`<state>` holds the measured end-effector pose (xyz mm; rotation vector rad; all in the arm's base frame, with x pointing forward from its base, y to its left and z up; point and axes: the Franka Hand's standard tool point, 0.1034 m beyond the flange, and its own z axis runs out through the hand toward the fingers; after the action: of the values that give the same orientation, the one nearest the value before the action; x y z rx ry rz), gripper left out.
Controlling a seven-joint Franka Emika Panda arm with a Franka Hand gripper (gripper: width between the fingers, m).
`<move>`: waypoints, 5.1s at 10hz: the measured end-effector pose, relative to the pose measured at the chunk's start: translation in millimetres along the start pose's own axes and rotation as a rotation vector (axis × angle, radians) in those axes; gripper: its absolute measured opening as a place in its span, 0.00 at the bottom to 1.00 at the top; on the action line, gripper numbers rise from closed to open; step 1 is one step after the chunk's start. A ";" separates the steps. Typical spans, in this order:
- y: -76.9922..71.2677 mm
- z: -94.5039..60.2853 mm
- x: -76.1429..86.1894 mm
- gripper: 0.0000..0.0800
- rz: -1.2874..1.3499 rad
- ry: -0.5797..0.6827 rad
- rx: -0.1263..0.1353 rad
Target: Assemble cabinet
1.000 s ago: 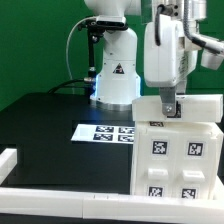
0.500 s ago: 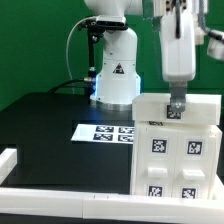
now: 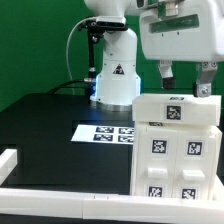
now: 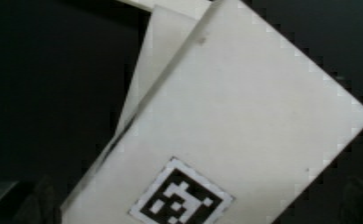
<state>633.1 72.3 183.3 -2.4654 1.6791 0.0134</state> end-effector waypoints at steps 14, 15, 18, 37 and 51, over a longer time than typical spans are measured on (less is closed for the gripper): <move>-2.7 -6.2 -16.6 1.00 -1.449 0.106 -0.013; -1.8 -6.6 -13.3 1.00 -1.538 0.110 -0.029; -5.3 -5.6 -4.1 1.00 -2.077 0.006 -0.160; 0.5 23.2 5.2 0.70 -1.347 0.051 -0.223; -3.0 26.0 6.6 0.70 0.465 0.037 -0.065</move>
Offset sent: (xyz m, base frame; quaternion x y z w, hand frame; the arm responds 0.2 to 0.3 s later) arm -0.0195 0.0526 -0.0015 0.0165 -0.0469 -0.3754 0.9255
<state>640.5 70.7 157.4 -2.0675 2.2588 0.0792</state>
